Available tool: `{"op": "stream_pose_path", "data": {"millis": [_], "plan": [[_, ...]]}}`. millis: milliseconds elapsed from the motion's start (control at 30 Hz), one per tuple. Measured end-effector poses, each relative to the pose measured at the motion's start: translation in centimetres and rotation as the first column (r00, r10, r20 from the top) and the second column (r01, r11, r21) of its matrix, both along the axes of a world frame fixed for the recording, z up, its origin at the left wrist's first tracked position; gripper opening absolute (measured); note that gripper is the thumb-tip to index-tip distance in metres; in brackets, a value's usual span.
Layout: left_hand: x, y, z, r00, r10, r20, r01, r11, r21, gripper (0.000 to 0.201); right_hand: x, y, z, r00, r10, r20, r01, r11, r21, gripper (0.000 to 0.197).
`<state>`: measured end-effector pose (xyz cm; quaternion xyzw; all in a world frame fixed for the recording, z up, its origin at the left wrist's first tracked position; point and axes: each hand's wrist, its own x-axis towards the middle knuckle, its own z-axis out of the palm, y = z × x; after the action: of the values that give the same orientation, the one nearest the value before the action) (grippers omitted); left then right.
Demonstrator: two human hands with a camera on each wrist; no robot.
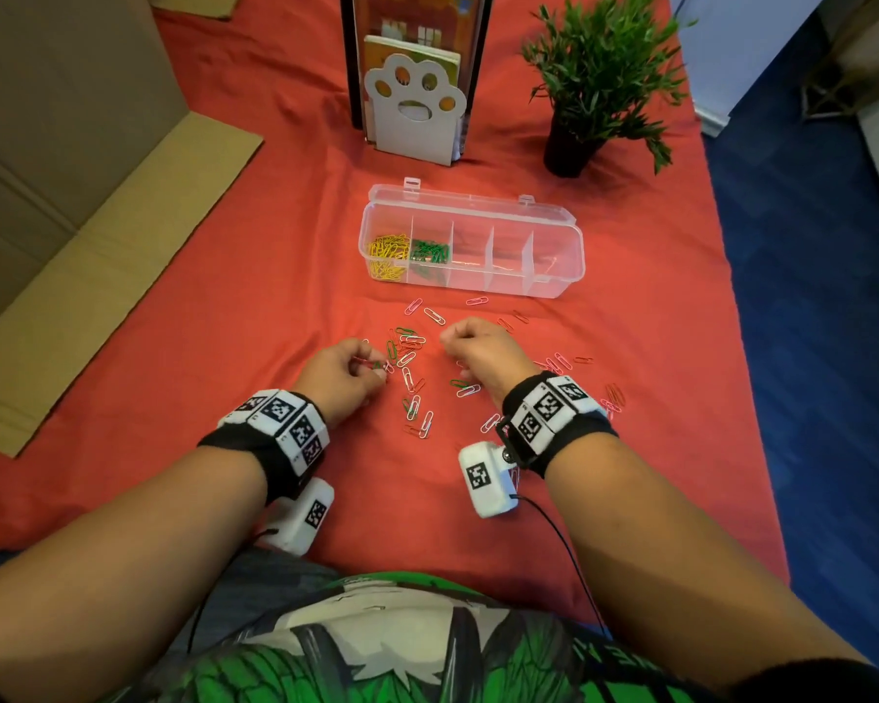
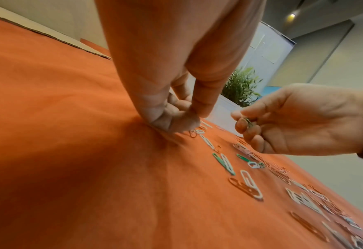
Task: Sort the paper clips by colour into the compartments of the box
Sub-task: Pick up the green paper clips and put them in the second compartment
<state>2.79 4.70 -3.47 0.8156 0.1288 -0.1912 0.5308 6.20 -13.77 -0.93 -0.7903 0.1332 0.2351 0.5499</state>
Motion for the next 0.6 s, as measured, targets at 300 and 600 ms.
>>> {"op": "stream_pose_path", "data": {"millis": [300,600], "plan": [[1.1,1.3,1.4,0.960,0.245,-0.138,-0.267,0.947,-0.176,0.026,2.3,4.5,-1.6,0.750,0.620,0.228,-0.244,0.581,-0.776,0.023],[2.8,-0.1,1.9,0.992,0.109,-0.063,-0.099,0.985,0.140,0.017,2.1,3.1,-1.7,0.818,0.558,0.140,-0.292,0.612,-0.735,0.024]]}}
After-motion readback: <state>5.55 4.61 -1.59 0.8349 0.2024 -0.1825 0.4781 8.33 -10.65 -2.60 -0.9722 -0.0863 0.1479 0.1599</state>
